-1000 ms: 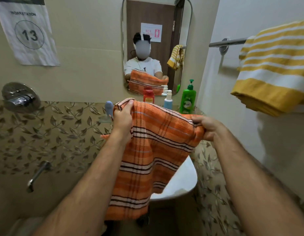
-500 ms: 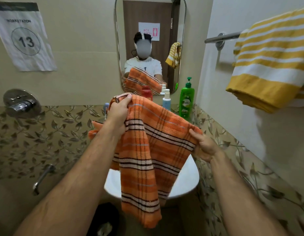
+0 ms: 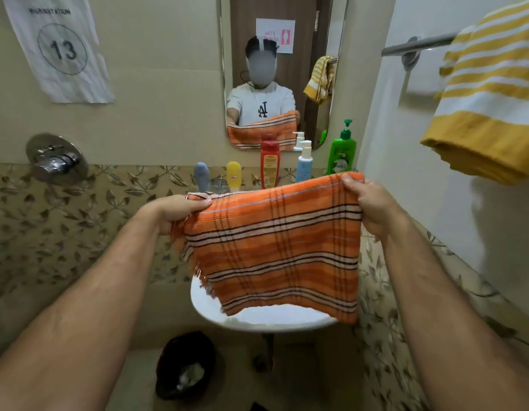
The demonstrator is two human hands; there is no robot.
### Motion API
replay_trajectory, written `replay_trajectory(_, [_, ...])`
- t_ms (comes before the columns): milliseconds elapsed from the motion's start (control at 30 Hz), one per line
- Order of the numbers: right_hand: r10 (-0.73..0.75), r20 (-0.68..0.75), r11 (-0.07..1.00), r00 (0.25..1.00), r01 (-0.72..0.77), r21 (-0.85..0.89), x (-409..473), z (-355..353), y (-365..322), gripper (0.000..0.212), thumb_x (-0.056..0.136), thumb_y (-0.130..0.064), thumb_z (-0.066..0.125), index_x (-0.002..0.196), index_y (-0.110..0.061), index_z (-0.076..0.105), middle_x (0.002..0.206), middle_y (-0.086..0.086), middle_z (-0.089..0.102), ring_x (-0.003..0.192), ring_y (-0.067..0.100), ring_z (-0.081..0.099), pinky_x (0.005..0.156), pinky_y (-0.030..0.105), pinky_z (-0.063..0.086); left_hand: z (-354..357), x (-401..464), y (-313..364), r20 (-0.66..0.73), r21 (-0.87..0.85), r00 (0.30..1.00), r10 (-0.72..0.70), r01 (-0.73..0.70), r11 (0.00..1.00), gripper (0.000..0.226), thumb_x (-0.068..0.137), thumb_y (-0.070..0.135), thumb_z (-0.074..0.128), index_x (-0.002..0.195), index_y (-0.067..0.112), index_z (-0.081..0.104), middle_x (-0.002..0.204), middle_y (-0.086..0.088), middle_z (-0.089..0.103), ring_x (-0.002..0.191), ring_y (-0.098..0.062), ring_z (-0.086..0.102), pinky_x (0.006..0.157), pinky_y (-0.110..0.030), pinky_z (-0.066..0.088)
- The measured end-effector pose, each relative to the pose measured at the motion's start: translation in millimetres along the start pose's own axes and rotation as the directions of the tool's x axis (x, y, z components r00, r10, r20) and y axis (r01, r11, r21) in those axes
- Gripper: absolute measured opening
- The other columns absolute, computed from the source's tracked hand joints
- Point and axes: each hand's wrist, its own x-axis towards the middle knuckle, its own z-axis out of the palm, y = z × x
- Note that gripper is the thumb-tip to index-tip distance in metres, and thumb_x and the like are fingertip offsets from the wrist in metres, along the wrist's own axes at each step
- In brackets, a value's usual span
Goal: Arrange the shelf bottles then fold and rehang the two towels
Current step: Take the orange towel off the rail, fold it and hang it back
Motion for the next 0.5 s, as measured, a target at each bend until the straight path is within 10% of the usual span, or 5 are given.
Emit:
replay_trajectory(233, [0.014,-0.205,0.989,0.979,0.017,0.149,13.4,28.7,-10.4,0.023,0.103,-0.028,0.048,0.096,-0.01,0.061,0.082,0.007,0.07,0.077,0.023,0.074,0.075,0.041,0.061,9.4,7.1,-4.2,0.019,-0.339,0.995,-0.095,0.096,0.936,0.041,0.089,0.049,0.063,0.107,0.013,0.065,0.079,-0.013,0.076,0.082,-0.028,0.07,0.063,-0.04,0.057])
replay_trajectory(367, [0.126,-0.32,0.945,0.939,-0.017,0.325,23.5,34.7,-15.0,0.026,0.101,-0.029,0.052,0.107,-0.005,0.062,0.096,0.012,0.073,0.083,0.029,0.074,0.077,0.051,0.061,6.1,9.2,-25.7,0.104,-0.658,0.955,0.278,-0.143,0.739,0.032,0.095,0.031,0.056,0.115,0.009,0.07,0.121,-0.015,0.068,0.103,-0.025,0.07,0.077,-0.036,0.06])
replay_trajectory(500, [0.187,-0.374,0.904,0.908,-0.01,0.428,24.4,38.6,-19.7,0.031,0.102,-0.029,0.052,0.117,-0.003,0.059,0.103,0.015,0.072,0.071,0.029,0.074,0.059,0.044,0.061,16.9,14.3,-36.2,0.099,-0.553,0.865,0.493,-0.364,0.75,0.062,0.079,0.01,0.076,0.136,0.005,0.052,0.129,-0.019,0.062,0.119,-0.032,0.062,0.092,-0.041,0.055])
